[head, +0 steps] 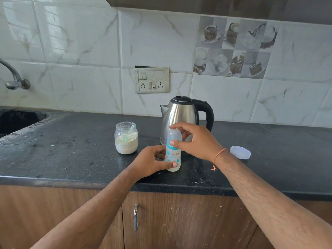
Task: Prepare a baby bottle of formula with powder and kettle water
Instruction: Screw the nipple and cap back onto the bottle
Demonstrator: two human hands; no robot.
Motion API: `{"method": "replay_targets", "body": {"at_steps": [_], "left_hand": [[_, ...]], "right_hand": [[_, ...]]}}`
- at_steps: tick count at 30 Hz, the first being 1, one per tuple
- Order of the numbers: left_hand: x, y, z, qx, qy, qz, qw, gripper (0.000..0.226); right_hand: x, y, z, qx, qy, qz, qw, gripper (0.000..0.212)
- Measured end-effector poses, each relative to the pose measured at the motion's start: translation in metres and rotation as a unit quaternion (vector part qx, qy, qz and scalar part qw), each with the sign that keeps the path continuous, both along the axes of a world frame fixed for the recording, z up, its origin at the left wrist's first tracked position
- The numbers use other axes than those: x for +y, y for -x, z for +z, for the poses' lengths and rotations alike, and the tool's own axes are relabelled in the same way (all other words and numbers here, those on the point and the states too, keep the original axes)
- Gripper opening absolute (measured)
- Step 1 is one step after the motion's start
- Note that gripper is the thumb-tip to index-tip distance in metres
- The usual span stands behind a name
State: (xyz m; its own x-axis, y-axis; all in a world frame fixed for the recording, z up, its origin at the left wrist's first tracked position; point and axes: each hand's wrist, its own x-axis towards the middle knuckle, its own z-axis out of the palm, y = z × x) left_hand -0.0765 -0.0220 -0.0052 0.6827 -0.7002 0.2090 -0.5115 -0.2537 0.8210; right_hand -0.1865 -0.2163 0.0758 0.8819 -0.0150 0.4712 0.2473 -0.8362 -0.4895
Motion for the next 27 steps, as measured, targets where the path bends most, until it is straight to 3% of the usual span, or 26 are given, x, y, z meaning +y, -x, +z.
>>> {"method": "replay_targets", "body": {"at_steps": [11,18,27], "left_hand": [[0.000,0.000,-0.001,0.000,0.013,0.001,1.000,0.055],[0.000,0.002,-0.001,-0.016,0.037,-0.015,0.999,0.051],[0.001,0.002,-0.001,-0.020,0.041,-0.016,0.999,0.049]], "right_hand": [[0.001,-0.001,-0.018,-0.044,-0.011,-0.011,0.999,0.046],[0.012,0.004,-0.044,-0.025,-0.029,-0.004,0.999,0.087],[0.024,-0.005,-0.061,-0.070,-0.048,-0.027,0.996,0.085]]}}
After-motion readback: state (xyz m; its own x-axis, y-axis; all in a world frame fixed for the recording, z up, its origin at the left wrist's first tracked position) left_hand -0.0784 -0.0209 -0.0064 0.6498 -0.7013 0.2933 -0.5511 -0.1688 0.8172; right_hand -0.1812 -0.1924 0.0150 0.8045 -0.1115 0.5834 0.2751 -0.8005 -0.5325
